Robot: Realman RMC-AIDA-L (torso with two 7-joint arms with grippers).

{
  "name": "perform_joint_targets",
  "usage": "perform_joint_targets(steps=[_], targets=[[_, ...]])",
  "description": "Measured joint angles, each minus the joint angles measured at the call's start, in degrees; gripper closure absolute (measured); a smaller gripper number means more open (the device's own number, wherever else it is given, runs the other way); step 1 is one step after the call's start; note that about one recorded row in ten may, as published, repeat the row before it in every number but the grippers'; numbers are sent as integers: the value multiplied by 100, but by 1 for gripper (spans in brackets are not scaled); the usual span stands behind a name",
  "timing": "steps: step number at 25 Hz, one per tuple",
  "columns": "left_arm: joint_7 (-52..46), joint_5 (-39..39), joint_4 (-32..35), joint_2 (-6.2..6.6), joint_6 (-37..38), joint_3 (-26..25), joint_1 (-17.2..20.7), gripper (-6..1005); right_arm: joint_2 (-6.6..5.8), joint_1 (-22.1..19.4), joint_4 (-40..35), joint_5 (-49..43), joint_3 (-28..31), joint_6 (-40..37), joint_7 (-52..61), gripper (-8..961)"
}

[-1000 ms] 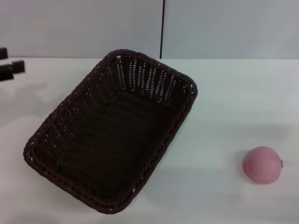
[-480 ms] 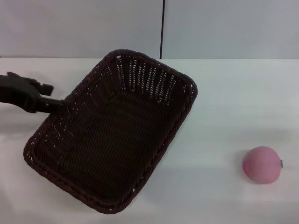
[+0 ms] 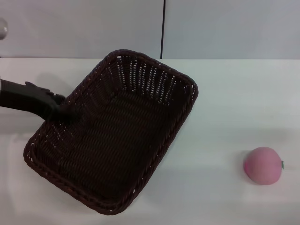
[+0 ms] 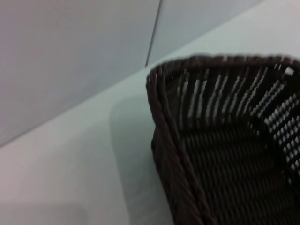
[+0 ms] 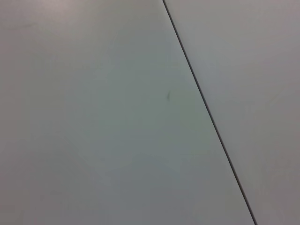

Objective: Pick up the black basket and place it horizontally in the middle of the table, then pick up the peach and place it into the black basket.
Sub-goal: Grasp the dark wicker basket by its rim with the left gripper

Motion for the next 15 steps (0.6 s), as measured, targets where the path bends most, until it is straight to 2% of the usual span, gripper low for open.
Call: perform_joint_targets(steps=[7,15], targets=[[-111,475,-230,-9,-191,532,-222,295,0,29,2,-1,-1,113,0,341],[-188,586,-175,16,-122,571,-359,300,0,33,-45,15,2,203,0,341]])
